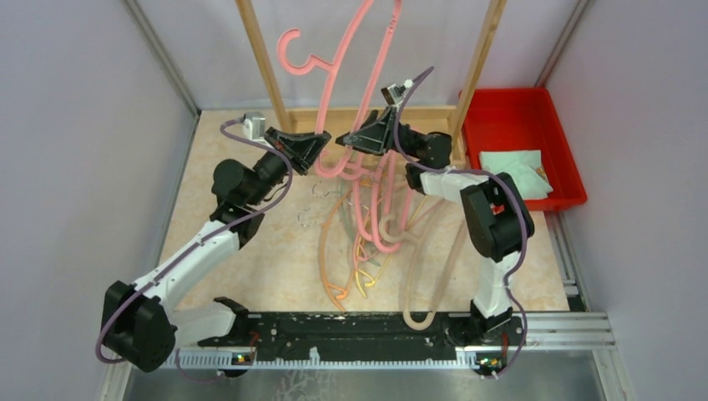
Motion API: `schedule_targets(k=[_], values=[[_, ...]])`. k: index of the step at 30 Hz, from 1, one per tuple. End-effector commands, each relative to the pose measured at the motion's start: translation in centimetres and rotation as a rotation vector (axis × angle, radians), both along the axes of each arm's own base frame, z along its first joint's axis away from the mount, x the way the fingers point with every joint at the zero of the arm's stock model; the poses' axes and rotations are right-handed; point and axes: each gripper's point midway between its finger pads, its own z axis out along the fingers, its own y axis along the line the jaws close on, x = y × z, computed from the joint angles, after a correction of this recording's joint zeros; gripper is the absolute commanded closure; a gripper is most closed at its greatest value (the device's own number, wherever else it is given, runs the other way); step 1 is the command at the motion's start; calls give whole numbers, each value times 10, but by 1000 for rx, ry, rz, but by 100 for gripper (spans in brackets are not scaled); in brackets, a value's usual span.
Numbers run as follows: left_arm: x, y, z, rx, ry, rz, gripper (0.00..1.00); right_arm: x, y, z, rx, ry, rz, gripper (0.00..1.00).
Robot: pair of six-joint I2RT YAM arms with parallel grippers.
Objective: Organize the hangers
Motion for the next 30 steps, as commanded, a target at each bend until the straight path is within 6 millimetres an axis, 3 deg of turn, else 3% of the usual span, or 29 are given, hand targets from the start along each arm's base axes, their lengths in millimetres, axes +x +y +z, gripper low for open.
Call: schedule_targets(k=[1,4,7,11,15,16,23,30], values=[[20,30,12,194,-26,244,100,-4,-36,2,63,-64,-59,6],[34,51,21,261,-8,388,100,12,-52,-21,26,-18,-114,1],[41,58,32,284,-25,444,100,16,-63,-31,1,-8,-143,1],[54,56,42,311,-24,470,100,14,-68,-42,-29,11,-137,1],[82,46,38,399,16,477,100,12,-71,-48,-46,28,-136,1],[86,44,47,402,14,480,100,10,-72,-49,-49,27,-136,1],[114,40,56,495,87,467,100,-10,-80,-56,-64,55,-148,1],[129,55,59,551,173,460,100,-34,-87,-61,-76,76,-147,1]])
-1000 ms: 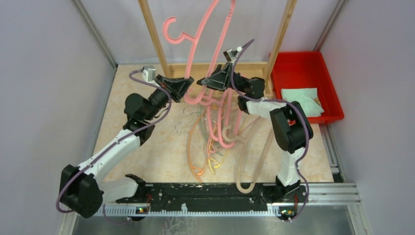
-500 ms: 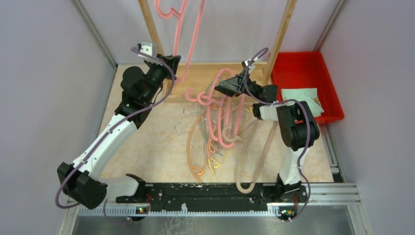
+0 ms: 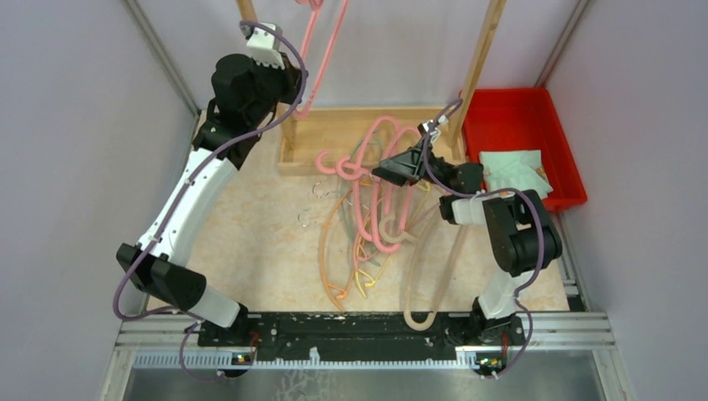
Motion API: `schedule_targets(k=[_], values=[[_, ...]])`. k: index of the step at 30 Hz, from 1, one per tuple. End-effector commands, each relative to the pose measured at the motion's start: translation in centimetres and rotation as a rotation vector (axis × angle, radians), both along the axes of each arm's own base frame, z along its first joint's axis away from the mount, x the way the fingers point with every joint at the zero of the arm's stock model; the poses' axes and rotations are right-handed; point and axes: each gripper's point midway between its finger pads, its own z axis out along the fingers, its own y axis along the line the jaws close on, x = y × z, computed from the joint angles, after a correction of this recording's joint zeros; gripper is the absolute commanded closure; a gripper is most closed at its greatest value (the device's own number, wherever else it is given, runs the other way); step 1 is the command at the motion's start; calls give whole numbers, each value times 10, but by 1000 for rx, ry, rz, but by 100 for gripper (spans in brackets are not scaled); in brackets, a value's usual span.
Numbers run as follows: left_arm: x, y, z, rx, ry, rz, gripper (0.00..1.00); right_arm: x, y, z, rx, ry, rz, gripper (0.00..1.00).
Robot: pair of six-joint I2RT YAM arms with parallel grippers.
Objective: Organize the hangers
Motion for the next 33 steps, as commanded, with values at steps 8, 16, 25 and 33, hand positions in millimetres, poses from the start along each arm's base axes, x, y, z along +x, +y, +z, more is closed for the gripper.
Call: schedule_targets(k=[8,16,25,33], values=[[34,42,-18,26,145,70,100,-41,-18,24,21,-204,-21,1],[38,58,-40,35,190,101,71,-40,-19,-1,-90,-175,-52,1],[1,69,-18,40,103,94,3,-19,-38,-61,-522,-169,-267,1],[-39,80,-7,12,62,99,1,-14,-73,-109,-839,-110,-383,1]])
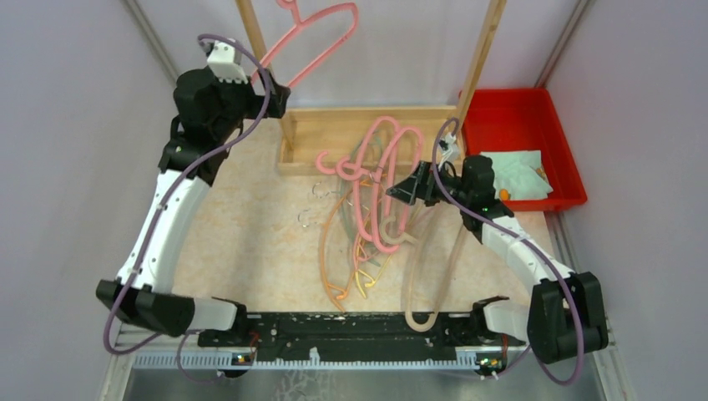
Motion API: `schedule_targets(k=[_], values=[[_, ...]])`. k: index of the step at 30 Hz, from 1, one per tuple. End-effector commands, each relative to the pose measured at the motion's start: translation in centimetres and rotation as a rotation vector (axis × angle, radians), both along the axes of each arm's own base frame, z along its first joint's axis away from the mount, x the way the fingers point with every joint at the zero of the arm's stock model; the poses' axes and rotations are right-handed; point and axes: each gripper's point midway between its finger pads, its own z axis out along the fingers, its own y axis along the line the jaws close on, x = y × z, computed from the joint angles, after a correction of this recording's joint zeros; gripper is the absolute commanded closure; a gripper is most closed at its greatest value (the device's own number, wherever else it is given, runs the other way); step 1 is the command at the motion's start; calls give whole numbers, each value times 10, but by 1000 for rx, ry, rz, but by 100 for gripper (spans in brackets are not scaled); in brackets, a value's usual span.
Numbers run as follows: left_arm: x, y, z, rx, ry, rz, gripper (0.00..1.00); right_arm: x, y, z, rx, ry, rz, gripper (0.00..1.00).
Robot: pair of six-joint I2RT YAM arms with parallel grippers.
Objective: Organize the hangers
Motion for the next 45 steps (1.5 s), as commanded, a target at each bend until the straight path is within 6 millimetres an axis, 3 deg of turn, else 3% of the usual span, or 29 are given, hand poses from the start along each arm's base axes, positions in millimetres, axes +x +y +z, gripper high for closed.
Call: schedule_targets(k=[1,6,12,20,22,25,27,31,36,40,45], values=[[-24,10,13,-13,-54,15,1,1,-29,-46,-237,50,-92,1],[-52,20,2,-8,-38,27,1,-1,-40,-76,-313,111,-127,1],[-78,31,-23,15,8,49,0,-1,-44,-93,-340,162,-145,1],[-106,10,-87,-21,147,-88,1,12,-90,-107,-520,180,-380,4],[-111,0,-110,-40,195,-134,1,14,-99,-113,-540,211,-420,10],[-123,-11,-138,-54,245,-170,1,13,-107,-123,-510,277,-453,35],[-128,-14,-146,-54,248,-173,1,11,-107,-127,-476,304,-462,42],[-138,-26,-154,-63,258,-210,1,2,-111,-137,-468,340,-490,41],[-148,-48,-170,-54,282,-268,1,-2,-116,-147,-477,372,-522,32],[-153,-63,-185,-45,313,-302,1,8,-119,-149,-465,369,-558,30],[-158,-72,-190,-50,318,-329,1,26,-115,-154,-423,379,-566,31]])
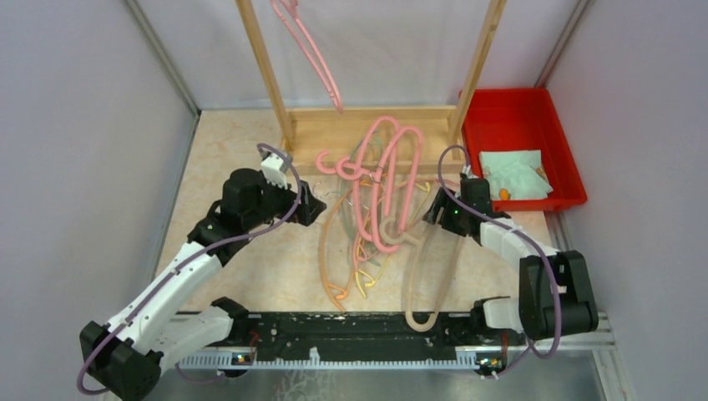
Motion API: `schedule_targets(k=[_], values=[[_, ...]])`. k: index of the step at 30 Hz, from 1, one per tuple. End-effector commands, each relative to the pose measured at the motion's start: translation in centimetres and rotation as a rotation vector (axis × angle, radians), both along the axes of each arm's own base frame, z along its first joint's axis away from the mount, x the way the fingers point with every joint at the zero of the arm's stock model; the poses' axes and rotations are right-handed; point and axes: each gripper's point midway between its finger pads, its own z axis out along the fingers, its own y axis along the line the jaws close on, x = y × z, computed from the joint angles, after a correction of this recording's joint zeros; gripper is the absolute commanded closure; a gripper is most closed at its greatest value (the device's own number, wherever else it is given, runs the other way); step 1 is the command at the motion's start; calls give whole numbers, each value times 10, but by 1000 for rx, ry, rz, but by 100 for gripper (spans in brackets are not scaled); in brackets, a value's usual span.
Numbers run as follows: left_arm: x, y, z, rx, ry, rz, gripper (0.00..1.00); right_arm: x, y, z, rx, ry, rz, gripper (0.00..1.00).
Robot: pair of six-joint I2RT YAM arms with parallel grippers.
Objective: Organize the hangers
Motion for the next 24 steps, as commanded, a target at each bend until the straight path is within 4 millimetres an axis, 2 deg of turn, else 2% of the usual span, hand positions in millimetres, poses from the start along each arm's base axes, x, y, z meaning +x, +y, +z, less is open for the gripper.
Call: schedule_targets(k=[1,4,5,6,8,9,10,13,16,24], values=[[1,-7,5,-30,-26,-5,1,32,3,9,45,-71,-42,32],[-2,-9,6,-32,-31,-13,1,38,4,-1,58,-57,-65,37],[-3,-9,5,-31,-29,-17,1,40,4,-3,65,-57,-74,44],[-4,-10,6,-33,-31,-20,1,42,4,-4,75,-59,-83,54],[-6,-10,4,-33,-29,-27,1,46,5,-4,92,-66,-97,85],[-7,-11,4,-32,-29,-30,1,47,5,-3,97,-70,-102,95],[-8,-11,3,-30,-26,-34,1,48,5,-2,101,-74,-108,99],[-11,-15,3,-34,-23,-62,1,47,2,9,98,-91,-122,100],[-18,-23,7,-57,-30,-113,2,42,-3,34,89,-139,-142,100],[-34,-41,29,-130,-100,-250,2,29,-16,136,77,-361,-167,100]])
